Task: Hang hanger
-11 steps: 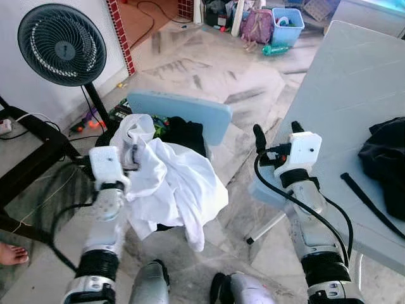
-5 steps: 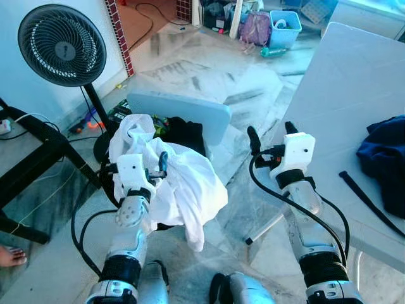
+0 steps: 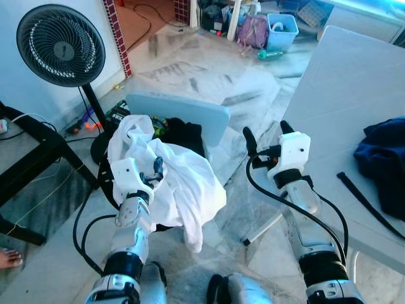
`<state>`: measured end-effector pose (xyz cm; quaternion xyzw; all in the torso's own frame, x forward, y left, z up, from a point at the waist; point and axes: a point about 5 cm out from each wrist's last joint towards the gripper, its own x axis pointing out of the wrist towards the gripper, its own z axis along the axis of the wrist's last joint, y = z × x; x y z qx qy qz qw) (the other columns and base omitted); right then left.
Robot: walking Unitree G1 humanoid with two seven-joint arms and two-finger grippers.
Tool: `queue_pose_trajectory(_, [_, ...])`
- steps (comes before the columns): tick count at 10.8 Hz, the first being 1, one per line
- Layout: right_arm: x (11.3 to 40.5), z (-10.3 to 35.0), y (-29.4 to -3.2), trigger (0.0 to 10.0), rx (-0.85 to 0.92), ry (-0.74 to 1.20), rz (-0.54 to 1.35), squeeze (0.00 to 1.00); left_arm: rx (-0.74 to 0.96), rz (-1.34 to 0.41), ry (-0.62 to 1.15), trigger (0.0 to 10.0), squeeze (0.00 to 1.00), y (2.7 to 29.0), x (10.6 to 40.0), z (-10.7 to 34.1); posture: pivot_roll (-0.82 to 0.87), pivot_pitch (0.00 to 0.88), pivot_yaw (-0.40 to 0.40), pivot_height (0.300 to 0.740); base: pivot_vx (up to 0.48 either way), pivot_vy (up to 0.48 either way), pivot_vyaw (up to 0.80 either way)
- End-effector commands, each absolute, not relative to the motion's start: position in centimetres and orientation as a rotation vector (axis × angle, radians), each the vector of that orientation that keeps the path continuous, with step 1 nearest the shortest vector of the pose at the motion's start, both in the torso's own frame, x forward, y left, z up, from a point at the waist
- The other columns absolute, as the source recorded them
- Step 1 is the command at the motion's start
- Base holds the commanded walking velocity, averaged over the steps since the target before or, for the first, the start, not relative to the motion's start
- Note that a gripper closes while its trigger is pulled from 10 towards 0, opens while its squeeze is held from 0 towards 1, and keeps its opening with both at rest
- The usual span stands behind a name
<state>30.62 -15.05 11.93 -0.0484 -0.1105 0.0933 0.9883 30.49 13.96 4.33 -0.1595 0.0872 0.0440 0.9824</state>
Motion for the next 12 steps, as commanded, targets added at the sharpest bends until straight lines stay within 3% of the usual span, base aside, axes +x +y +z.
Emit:
queue_pose_trajectory(1, [30.7,11.9,-15.0,10.0,-0.109,-0.220,0.196,0.00,-0.356,0.078,0.186,6.5,0.00,13.8,30.7,4.3,0.00,0.126,-0.067,0.740,0.000,0.000,0.00])
queue_pose_trajectory(2, [30.7,11.9,-15.0,10.0,-0.109,-0.220,0.198,0.00,-0.359,0.082,0.189,4.9,0.00,13.8,30.9,4.3,0.00,0.126,-0.068,0.740,0.000,0.000,0.00])
queue_pose_trajectory(3, [30.7,11.9,-14.9,10.0,-0.110,-0.221,0.200,0.00,-0.370,0.075,0.190,10.0,0.00,13.6,31.1,4.4,0.00,0.126,-0.068,0.740,0.000,0.000,0.00])
queue_pose_trajectory(6, [30.7,11.8,-14.7,10.0,-0.112,-0.220,0.210,0.00,-0.395,0.007,0.197,10.0,0.00,12.6,31.5,4.6,0.00,0.123,-0.069,0.740,0.000,0.000,0.00])
queue_pose_trajectory(7, [30.7,11.9,-14.6,10.0,-0.112,-0.221,0.211,0.00,-0.413,-0.024,0.217,4.6,0.00,12.3,31.5,4.4,0.00,0.122,-0.070,0.740,0.000,0.000,0.00])
queue_pose_trajectory(8, [30.7,11.9,-14.6,10.0,-0.113,-0.221,0.213,0.00,-0.407,-0.036,0.228,0.0,0.00,12.2,31.6,4.3,0.00,0.122,-0.070,0.740,0.000,0.000,0.00])
queue_pose_trajectory(12, [30.7,11.8,-14.6,10.0,-0.115,-0.217,0.218,0.00,-0.458,-0.022,0.244,0.0,0.00,12.4,31.8,4.2,0.00,0.121,-0.072,0.740,0.000,0.000,0.00])
